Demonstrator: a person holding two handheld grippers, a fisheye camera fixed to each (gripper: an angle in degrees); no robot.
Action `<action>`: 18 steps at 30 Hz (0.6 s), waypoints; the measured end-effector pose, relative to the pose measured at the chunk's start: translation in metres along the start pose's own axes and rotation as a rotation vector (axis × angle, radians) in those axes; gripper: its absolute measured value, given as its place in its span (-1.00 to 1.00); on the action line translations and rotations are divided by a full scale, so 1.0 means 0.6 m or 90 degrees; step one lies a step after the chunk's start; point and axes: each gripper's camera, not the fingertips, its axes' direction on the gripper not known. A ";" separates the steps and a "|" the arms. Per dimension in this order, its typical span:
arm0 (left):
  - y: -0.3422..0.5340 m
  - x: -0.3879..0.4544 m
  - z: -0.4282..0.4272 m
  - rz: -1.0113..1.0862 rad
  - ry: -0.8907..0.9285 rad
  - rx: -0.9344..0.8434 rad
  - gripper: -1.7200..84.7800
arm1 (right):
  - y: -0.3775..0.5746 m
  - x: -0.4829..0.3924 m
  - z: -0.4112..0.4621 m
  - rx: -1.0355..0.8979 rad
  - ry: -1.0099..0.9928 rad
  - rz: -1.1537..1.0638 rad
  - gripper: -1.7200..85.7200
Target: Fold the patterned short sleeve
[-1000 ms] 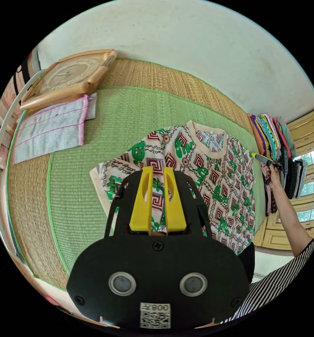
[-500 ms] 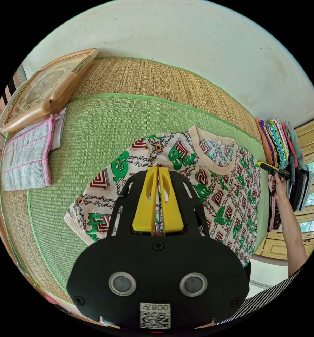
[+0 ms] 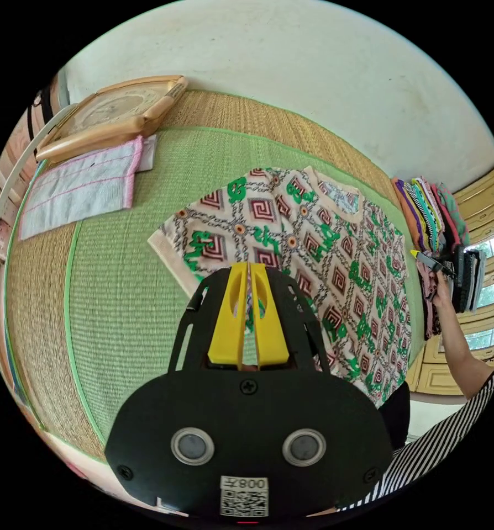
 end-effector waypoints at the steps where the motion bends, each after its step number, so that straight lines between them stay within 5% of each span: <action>1: 0.013 -0.015 0.007 -0.011 -0.019 -0.023 -0.95 | 0.028 -0.010 0.002 -0.016 0.010 -0.006 -0.96; 11: 0.039 -0.092 -0.009 -0.088 -0.080 -0.019 -0.96 | 0.067 0.021 -0.066 -0.067 0.066 0.043 -0.97; 18: 0.160 -0.093 -0.037 -0.056 0.099 0.015 -0.92 | 0.182 0.023 -0.175 -0.047 -0.002 0.092 -0.95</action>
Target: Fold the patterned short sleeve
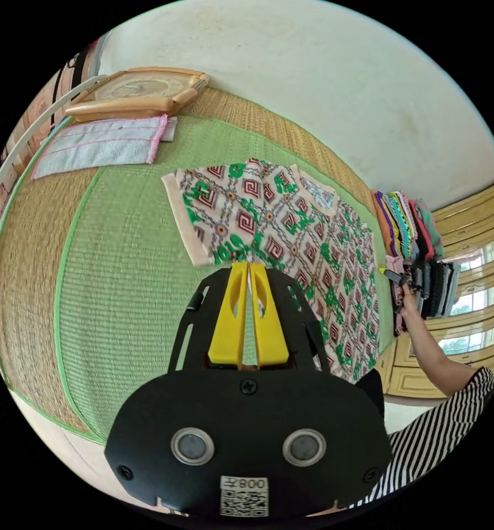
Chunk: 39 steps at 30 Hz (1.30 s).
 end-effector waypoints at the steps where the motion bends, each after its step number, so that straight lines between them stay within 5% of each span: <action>1: 0.034 -0.007 -0.002 -0.007 0.035 -0.015 -0.91 | 0.041 -0.001 -0.024 0.004 -0.024 0.003 -0.94; 16: 0.335 -0.083 -0.008 -0.087 0.182 -0.121 -0.79 | 0.489 -0.054 -0.207 -0.095 -0.144 0.058 -0.78; 28: 0.364 -0.104 -0.005 -0.101 0.076 -0.103 -0.94 | 0.515 -0.047 -0.254 -0.121 -0.119 0.076 -0.95; 35: 0.350 -0.113 0.011 -0.108 0.151 -0.069 -0.82 | 0.500 -0.052 -0.315 -0.078 -0.134 0.089 -0.90; 39: 0.321 -0.086 0.048 -0.050 0.077 -0.130 -0.83 | 0.461 -0.077 -0.330 -0.063 -0.142 0.063 -0.83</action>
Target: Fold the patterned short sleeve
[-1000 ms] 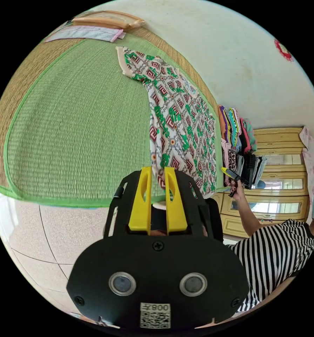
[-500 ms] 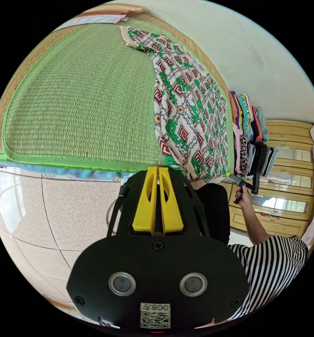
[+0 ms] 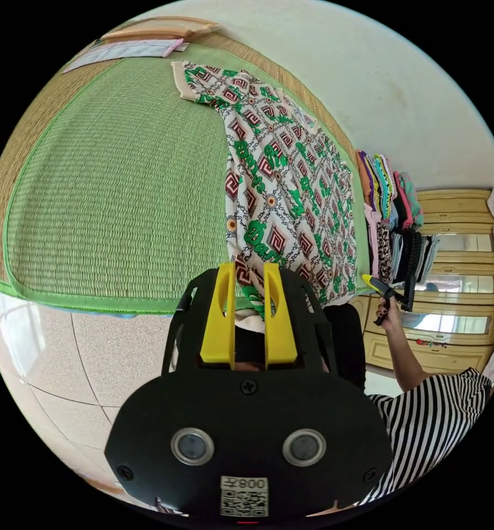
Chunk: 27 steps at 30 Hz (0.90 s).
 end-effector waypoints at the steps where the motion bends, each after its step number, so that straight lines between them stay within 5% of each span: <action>1: -0.004 0.004 0.010 0.000 -0.040 -0.014 -0.87 | -0.008 -0.012 0.008 -0.010 0.006 -0.008 -0.82; 10: 0.013 -0.041 -0.012 -0.057 0.035 0.047 -0.93 | -0.019 -0.038 0.024 -0.051 0.054 -0.002 -0.95; 17: 0.029 -0.080 -0.022 -0.106 0.053 0.085 -0.87 | -0.008 -0.011 0.008 -0.038 -0.028 0.045 -0.90; 27: -0.113 -0.031 -0.014 -0.010 0.029 0.098 -0.79 | -0.169 -0.080 -0.031 0.052 0.026 -0.031 -0.80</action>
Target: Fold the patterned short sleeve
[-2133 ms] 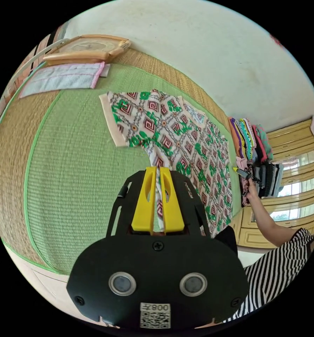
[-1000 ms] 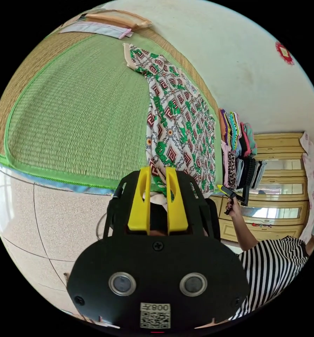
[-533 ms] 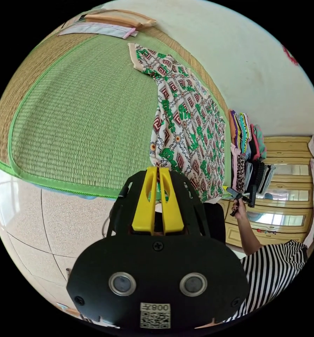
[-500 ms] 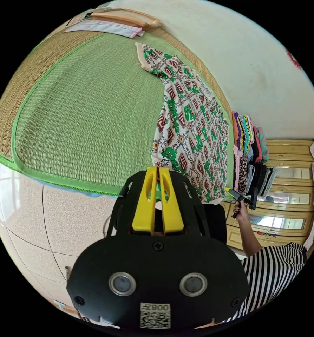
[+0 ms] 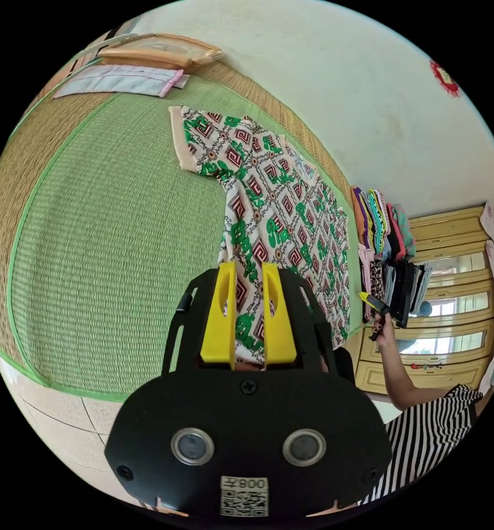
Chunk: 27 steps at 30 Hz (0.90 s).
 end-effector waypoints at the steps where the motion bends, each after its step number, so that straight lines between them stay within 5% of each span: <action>1: -0.021 0.003 0.013 -0.001 -0.016 -0.011 -0.79 | -0.033 -0.013 0.016 -0.007 0.021 -0.014 -0.80; 8: -0.073 0.003 0.047 -0.009 -0.075 -0.057 -0.93 | -0.124 -0.038 0.115 -0.073 0.114 -0.034 -0.91; 18: -0.065 -0.032 0.000 -0.019 -0.015 0.010 -0.90 | -0.113 0.022 0.085 -0.010 0.012 0.026 -0.95; 27: -0.161 0.006 0.022 0.017 -0.012 0.011 -0.92 | -0.272 -0.005 0.126 0.013 0.039 -0.003 -0.96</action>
